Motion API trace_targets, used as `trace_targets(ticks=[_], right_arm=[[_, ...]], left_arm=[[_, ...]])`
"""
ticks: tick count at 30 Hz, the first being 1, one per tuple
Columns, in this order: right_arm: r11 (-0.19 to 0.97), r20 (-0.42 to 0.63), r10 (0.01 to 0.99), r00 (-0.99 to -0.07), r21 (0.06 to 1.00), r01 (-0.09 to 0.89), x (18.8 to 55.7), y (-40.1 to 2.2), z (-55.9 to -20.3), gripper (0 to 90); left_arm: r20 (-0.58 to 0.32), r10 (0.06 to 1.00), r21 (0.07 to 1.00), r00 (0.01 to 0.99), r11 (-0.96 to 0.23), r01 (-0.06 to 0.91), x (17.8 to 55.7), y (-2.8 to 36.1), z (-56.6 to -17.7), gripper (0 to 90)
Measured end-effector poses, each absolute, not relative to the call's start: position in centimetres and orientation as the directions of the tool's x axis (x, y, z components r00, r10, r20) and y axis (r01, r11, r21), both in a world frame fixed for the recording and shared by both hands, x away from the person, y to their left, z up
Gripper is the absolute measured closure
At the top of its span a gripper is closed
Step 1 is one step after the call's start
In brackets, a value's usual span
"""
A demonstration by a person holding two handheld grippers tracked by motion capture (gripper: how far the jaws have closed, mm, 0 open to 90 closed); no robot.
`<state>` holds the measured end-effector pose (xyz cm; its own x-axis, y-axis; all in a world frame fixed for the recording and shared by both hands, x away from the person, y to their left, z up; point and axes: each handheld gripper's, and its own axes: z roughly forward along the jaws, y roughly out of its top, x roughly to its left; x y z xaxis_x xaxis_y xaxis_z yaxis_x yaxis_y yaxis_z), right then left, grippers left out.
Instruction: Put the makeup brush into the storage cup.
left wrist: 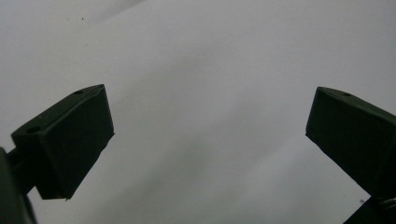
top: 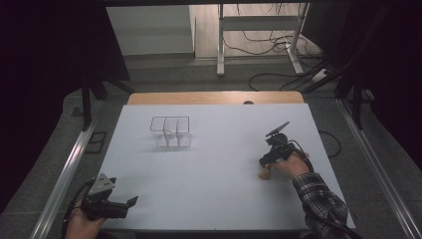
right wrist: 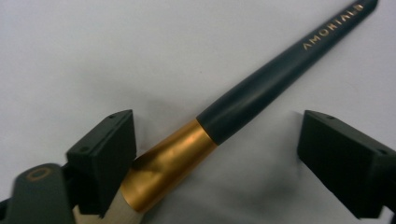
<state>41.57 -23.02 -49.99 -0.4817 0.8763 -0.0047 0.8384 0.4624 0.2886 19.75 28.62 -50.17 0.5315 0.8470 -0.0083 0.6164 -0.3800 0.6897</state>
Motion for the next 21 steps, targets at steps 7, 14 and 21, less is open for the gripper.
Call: trace_targets(ticks=[7,14,21], right_arm=[[0.501,-0.044,0.861,-0.507,0.247,0.830,41.2,-22.9,-49.1,67.8],[0.524,-0.025,0.845,-0.535,0.243,0.816,41.1,-23.2,-49.0,71.3],[0.521,-0.006,0.842,-0.539,0.266,0.811,40.8,-23.8,-48.8,71.3]], left_arm=[[-0.007,0.847,0.690,0.532,-0.381,0.615,19.7,28.6,-50.2,1.0],[-0.006,0.848,0.691,0.530,-0.379,0.615,19.7,28.6,-50.1,1.0],[-0.005,0.849,0.692,0.528,-0.379,0.615,19.8,28.6,-50.1,1.0]])
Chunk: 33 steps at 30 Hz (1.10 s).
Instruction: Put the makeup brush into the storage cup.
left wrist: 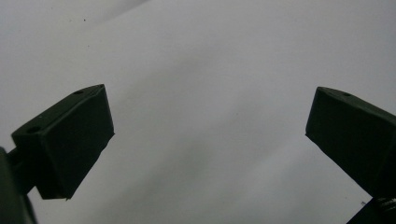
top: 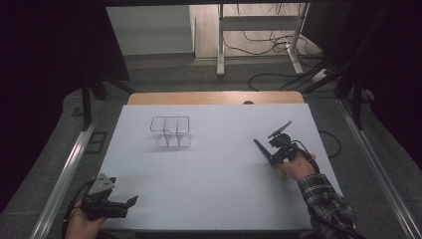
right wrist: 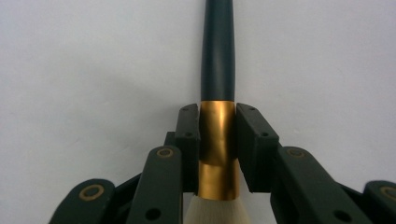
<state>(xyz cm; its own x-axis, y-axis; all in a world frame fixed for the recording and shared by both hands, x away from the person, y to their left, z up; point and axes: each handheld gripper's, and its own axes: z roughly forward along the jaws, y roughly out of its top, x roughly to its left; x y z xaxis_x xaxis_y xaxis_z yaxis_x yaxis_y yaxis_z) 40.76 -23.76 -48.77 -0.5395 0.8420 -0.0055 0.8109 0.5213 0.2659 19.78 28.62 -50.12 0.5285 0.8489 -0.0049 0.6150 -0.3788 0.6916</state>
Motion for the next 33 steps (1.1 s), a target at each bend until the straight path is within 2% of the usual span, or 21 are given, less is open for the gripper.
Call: trace_targets(ticks=[20,33], right_arm=[[0.514,0.019,0.836,-0.548,0.321,0.796,40.1,-24.5,-47.5,71.8],[0.539,0.024,0.810,-0.587,0.367,0.759,39.2,-24.3,-46.3,71.7]], left_arm=[[0.005,0.851,0.698,0.526,-0.380,0.607,19.8,28.7,-50.1,1.0],[-0.041,0.857,0.719,0.514,-0.332,0.611,19.8,28.8,-49.9,2.1]])
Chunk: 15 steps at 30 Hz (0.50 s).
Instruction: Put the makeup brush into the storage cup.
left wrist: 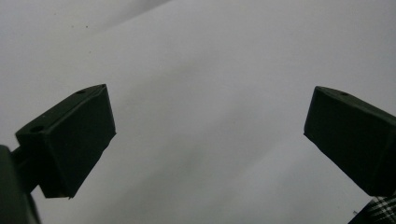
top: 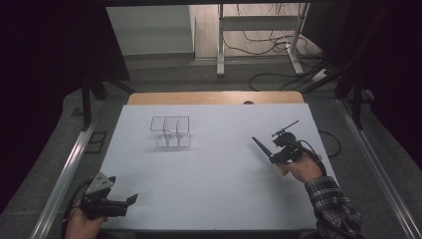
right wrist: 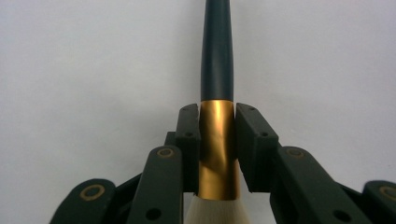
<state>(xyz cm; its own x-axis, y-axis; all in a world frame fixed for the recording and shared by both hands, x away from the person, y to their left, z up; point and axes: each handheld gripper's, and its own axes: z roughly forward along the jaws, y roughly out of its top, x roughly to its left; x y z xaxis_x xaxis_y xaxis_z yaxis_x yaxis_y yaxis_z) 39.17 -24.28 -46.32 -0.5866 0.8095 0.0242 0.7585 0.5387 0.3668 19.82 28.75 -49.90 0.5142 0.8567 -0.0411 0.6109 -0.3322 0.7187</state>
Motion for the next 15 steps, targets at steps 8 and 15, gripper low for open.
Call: trace_targets(ticks=[8,15], right_arm=[[0.553,0.037,0.788,-0.614,0.397,0.733,38.4,-24.0,-45.4,71.7],[0.564,0.039,0.772,-0.634,0.418,0.712,37.9,-23.7,-44.9,71.7]], left_arm=[[-0.049,0.853,0.724,0.520,-0.329,0.607,20.1,28.5,-49.7,1.8],[-0.034,0.847,0.721,0.530,-0.346,0.601,20.3,28.1,-49.6,1.6]])
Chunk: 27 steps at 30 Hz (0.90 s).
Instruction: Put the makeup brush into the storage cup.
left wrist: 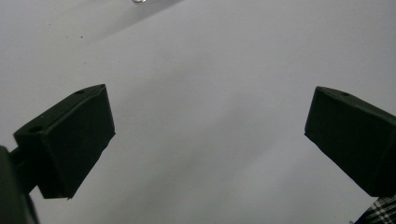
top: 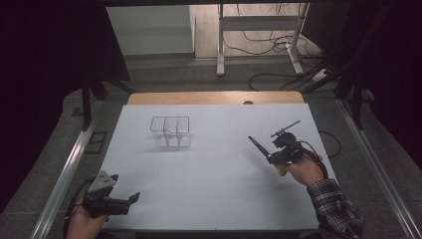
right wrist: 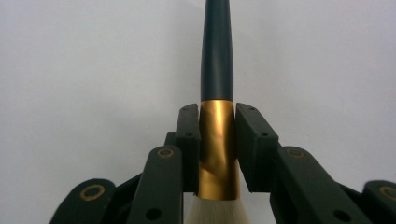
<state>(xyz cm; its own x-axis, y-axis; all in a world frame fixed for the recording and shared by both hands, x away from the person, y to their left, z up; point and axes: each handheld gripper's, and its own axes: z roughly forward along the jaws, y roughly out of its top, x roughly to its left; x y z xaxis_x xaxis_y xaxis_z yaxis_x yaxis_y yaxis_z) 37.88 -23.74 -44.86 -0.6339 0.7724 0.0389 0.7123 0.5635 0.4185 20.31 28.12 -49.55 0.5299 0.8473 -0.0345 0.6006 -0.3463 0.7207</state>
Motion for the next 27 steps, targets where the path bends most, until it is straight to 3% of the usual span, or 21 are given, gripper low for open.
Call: trace_targets(ticks=[18,27], right_arm=[[0.594,0.048,0.732,-0.679,0.443,0.672,36.4,-22.9,-43.7,71.6],[0.625,0.048,0.700,-0.713,0.443,0.643,35.8,-21.6,-43.4,71.6]], left_arm=[[-0.106,0.820,0.730,0.563,-0.320,0.604,21.6,26.7,-48.9,1.8],[-0.101,0.801,0.737,0.590,-0.339,0.586,22.4,25.6,-48.8,0.0]])
